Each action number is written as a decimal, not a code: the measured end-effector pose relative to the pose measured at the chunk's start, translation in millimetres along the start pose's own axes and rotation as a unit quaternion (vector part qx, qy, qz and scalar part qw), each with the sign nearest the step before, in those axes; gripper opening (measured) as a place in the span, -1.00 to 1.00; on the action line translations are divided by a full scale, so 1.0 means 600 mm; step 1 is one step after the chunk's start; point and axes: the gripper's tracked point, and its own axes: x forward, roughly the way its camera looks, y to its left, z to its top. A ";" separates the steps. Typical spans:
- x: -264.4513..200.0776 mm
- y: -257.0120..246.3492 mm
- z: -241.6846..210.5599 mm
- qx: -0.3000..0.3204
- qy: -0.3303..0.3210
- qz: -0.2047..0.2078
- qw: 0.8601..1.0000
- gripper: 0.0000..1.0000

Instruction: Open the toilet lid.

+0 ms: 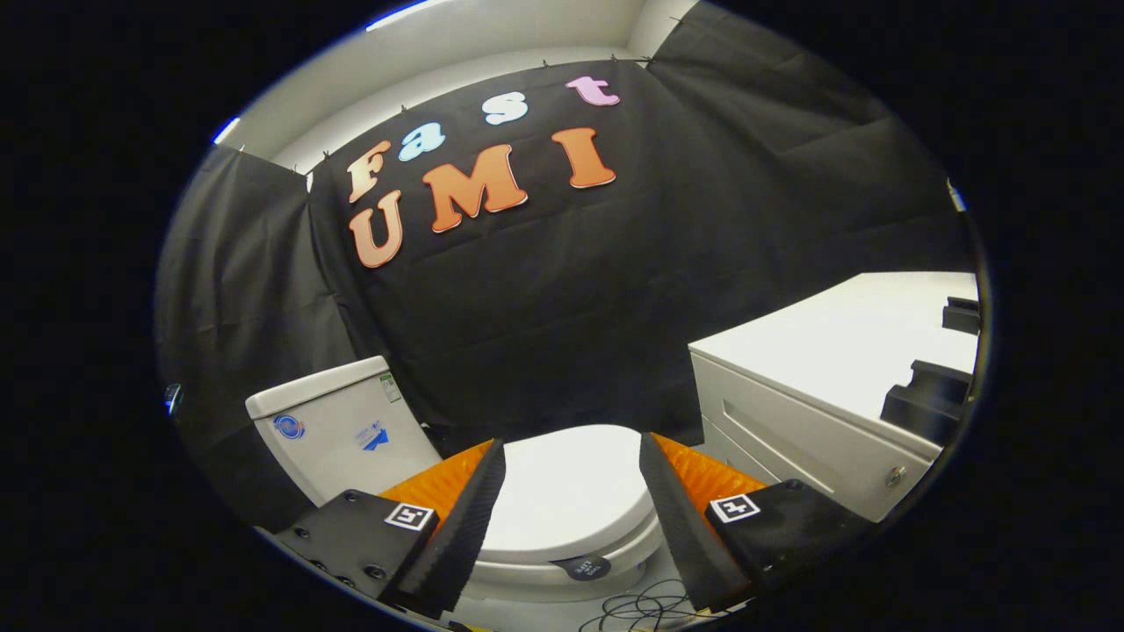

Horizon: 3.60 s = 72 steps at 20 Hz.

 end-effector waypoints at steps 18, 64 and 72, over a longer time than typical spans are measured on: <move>0.025 -0.079 -0.118 0.124 0.113 -0.046 0.985 0.97; 0.066 -0.044 -0.346 0.288 0.292 -0.039 0.911 0.32; 0.064 -0.036 -0.323 0.379 0.274 -0.018 0.884 -0.57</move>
